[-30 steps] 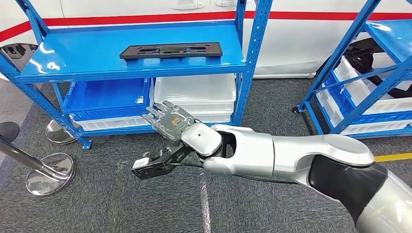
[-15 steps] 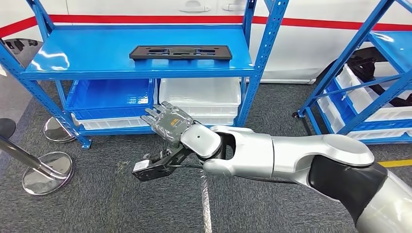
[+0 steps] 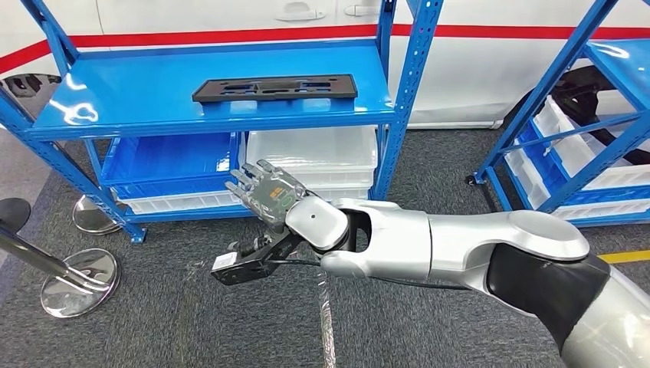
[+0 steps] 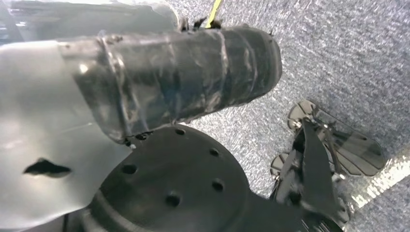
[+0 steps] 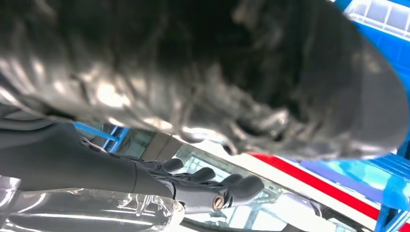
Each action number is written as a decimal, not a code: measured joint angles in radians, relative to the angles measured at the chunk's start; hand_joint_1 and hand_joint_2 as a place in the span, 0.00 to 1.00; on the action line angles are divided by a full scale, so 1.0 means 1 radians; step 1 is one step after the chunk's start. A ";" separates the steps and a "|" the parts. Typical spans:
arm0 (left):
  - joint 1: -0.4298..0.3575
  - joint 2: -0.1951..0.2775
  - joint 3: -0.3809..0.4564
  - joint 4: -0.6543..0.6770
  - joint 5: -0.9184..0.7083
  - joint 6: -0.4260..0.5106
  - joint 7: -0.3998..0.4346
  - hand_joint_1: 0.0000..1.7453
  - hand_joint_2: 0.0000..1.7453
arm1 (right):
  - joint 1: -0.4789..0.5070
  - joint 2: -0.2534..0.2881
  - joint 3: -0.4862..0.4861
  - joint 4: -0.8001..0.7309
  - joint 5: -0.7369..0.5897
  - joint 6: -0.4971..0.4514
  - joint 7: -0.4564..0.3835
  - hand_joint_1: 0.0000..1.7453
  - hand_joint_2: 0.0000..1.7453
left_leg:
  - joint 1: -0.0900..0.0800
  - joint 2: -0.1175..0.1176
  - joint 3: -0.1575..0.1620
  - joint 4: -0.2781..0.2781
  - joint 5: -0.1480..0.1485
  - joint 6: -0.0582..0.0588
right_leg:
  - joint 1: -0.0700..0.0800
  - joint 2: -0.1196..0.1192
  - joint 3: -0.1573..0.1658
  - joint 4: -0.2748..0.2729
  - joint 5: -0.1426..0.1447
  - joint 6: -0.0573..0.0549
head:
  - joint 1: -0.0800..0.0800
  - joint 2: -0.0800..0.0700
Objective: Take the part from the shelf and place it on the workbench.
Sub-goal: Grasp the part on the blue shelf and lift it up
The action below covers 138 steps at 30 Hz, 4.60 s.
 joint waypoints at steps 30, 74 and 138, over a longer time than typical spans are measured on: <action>-0.002 0.003 0.001 0.000 -0.014 0.005 -0.012 0.00 0.00 | 0.022 -0.014 -0.008 0.003 0.021 0.025 0.000 0.00 0.00 | 0.004 0.002 0.028 -0.037 0.003 0.000 | 0.000 0.003 -0.010 0.006 0.002 0.001 | -0.002 0.000; -0.001 0.015 0.009 0.000 -0.010 0.013 -0.023 0.00 0.00 | 0.047 -0.043 -0.034 0.002 0.044 0.056 0.000 0.00 0.00 | -0.001 0.001 0.018 -0.115 0.092 0.030 | 0.003 0.006 -0.005 0.054 -0.052 0.029 | -0.001 0.000; -0.002 0.019 0.012 0.000 -0.043 0.041 -0.038 0.00 0.00 | 0.085 -0.055 -0.063 -0.014 0.149 0.017 0.001 0.00 0.00 | 0.010 0.002 0.038 -0.142 0.102 0.035 | -0.003 0.006 -0.069 0.200 -0.129 0.045 | 0.000 0.000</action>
